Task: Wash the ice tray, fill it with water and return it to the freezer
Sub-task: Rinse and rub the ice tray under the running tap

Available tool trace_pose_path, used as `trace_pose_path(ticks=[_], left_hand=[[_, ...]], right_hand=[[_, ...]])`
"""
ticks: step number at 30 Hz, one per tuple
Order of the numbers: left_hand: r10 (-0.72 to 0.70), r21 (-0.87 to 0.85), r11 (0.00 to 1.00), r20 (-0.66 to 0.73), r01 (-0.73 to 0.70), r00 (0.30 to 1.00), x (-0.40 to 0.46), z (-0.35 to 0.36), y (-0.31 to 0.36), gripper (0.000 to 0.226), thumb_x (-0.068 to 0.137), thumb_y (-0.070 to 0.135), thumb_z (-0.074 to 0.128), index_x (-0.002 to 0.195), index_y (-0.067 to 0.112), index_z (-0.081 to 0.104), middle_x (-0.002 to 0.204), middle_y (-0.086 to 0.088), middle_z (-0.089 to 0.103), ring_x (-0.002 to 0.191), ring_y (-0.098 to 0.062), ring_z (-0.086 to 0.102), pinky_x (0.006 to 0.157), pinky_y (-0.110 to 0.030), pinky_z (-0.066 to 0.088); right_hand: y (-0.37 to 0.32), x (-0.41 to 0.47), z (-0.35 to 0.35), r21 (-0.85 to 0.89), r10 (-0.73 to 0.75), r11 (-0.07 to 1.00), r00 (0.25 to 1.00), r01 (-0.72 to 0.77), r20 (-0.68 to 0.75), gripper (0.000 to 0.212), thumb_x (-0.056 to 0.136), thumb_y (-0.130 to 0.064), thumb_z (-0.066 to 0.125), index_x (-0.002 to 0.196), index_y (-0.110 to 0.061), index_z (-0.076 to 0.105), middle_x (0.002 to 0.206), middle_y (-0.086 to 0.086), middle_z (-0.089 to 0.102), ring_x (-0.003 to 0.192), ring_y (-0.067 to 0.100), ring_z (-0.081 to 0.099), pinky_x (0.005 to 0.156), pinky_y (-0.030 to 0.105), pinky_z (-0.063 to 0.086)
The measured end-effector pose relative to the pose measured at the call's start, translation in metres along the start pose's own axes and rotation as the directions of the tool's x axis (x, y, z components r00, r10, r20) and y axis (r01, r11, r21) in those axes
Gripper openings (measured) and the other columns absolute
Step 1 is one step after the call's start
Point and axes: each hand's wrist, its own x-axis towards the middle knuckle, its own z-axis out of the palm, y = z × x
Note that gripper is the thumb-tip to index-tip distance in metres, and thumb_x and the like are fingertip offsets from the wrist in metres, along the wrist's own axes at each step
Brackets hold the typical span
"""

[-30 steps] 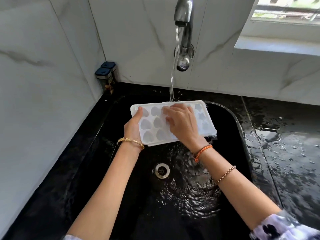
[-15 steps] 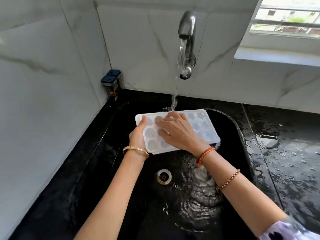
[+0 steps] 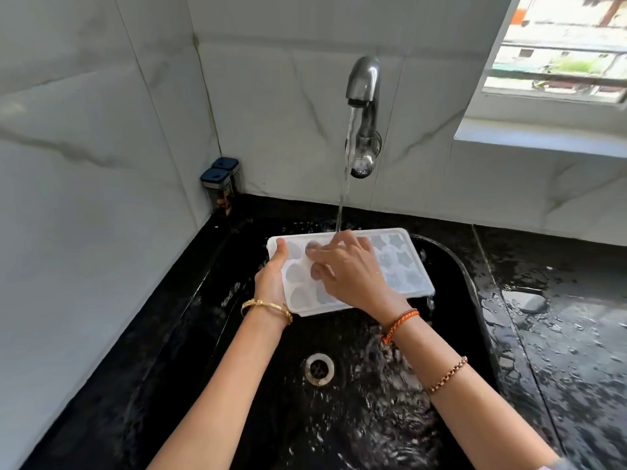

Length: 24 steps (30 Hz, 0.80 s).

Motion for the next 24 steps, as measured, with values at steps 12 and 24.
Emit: trace_pose_path(ticks=[12, 24], left_hand=[[0.025, 0.035, 0.999, -0.045, -0.024, 0.999, 0.029, 0.023, -0.005, 0.046, 0.084, 0.052, 0.055, 0.094, 0.008, 0.065, 0.097, -0.017, 0.068, 0.086, -0.032, 0.066, 0.079, -0.042, 0.055], [0.055, 0.077, 0.996, -0.062, -0.050, 0.997, 0.035, 0.032, -0.004, 0.062, 0.082, 0.059, 0.050, 0.106, 0.004, 0.064, 0.097, -0.014, 0.068, 0.082, -0.027, 0.067, 0.070, -0.035, 0.058]], right_hand=[[0.026, 0.008, 0.009, 0.031, 0.123, 0.992, 0.991, -0.122, -0.049, 0.014, 0.082, -0.015, 0.057, 0.079, -0.022, 0.069, 0.089, -0.006, 0.069, 0.107, 0.017, 0.048, 0.079, 0.028, 0.019], [0.037, 0.015, 0.006, 0.133, 0.233, 0.967, 0.964, -0.215, -0.132, 0.009, 0.071, -0.025, 0.074, 0.079, -0.023, 0.074, 0.076, -0.003, 0.069, 0.088, 0.015, 0.052, 0.077, 0.028, 0.024]])
